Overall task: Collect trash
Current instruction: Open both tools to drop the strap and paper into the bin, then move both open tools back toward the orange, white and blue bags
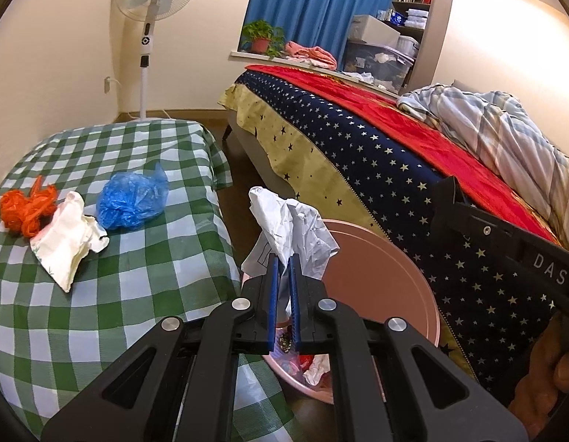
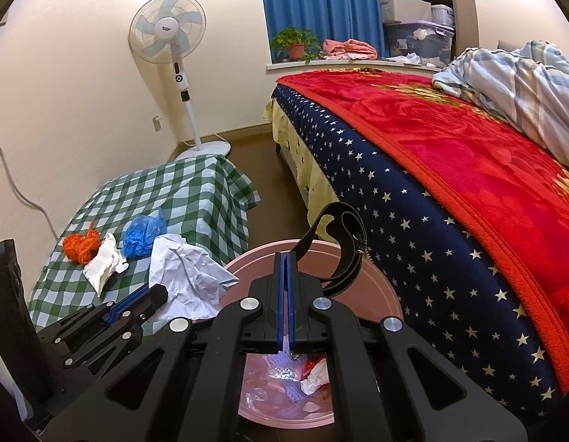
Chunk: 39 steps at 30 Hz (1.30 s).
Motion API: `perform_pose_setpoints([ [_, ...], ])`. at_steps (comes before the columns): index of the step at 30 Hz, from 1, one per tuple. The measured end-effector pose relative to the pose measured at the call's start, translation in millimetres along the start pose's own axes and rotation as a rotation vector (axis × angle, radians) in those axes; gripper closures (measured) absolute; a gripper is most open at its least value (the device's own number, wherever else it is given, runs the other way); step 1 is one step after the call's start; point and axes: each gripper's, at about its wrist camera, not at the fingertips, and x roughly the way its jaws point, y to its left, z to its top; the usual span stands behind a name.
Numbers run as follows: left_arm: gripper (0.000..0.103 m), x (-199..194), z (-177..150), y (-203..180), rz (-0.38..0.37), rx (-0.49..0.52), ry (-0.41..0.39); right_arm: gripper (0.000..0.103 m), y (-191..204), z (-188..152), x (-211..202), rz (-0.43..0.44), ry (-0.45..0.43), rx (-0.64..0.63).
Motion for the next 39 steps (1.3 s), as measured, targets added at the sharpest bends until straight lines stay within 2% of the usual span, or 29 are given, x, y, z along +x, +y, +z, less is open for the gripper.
perform_pose_setpoints([
  [3, 0.096, 2, 0, -2, -0.007, 0.006, 0.011, 0.096, -2, 0, 0, -0.023, -0.001, 0.003],
  [5, 0.083, 3, -1, -1, -0.004, 0.004, 0.015, 0.096, -5, -1, 1, -0.033, 0.003, 0.018],
  [7, 0.079, 2, -2, 2, 0.004, 0.002, 0.015, 0.096, -8, -1, 1, -0.039, 0.004, 0.030],
  [8, 0.079, 1, -3, 4, 0.009, 0.000, 0.015, 0.088, -9, -2, 2, -0.042, 0.003, 0.032],
  [9, 0.079, 0, -3, 5, 0.012, -0.002, 0.014, 0.074, -9, -2, 2, -0.046, 0.002, 0.034],
  [11, 0.079, -4, -3, 10, 0.020, -0.005, 0.010, 0.058, -10, -2, 2, -0.050, -0.004, 0.045],
  [39, 0.079, -53, -8, 86, 0.141, -0.112, -0.049, 0.058, 30, -11, 5, 0.030, -0.023, -0.034],
])
